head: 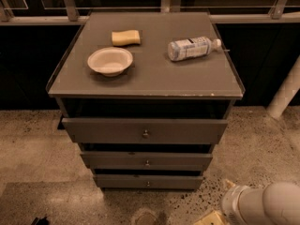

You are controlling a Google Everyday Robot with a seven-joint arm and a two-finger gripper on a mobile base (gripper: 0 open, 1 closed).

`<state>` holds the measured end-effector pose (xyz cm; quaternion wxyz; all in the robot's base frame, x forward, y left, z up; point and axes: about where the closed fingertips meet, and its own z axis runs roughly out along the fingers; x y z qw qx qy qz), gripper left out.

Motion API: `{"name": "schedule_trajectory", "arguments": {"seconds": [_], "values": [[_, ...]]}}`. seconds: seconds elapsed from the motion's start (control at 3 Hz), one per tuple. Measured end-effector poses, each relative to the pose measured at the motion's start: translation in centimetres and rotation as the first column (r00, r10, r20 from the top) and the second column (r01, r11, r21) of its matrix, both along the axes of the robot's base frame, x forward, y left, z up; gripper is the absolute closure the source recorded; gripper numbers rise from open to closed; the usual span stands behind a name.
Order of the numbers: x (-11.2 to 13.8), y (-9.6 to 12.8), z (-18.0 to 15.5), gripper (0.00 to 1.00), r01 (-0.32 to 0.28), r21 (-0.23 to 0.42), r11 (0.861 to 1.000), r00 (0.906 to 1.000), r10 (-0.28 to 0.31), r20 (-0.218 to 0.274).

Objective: Open bottom drawer

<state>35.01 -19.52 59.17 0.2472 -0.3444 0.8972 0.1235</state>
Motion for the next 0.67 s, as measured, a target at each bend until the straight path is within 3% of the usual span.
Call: {"name": "schedule_trajectory", "arguments": {"seconds": [0.33, 0.67], "values": [[2.4, 0.5, -5.2, 0.00, 0.056, 0.088, 0.995, 0.9972, -0.060, 0.045], [1.9, 1.3, -8.3, 0.19, 0.072, 0.132, 0.989, 0.9973, -0.073, 0.003]]}}
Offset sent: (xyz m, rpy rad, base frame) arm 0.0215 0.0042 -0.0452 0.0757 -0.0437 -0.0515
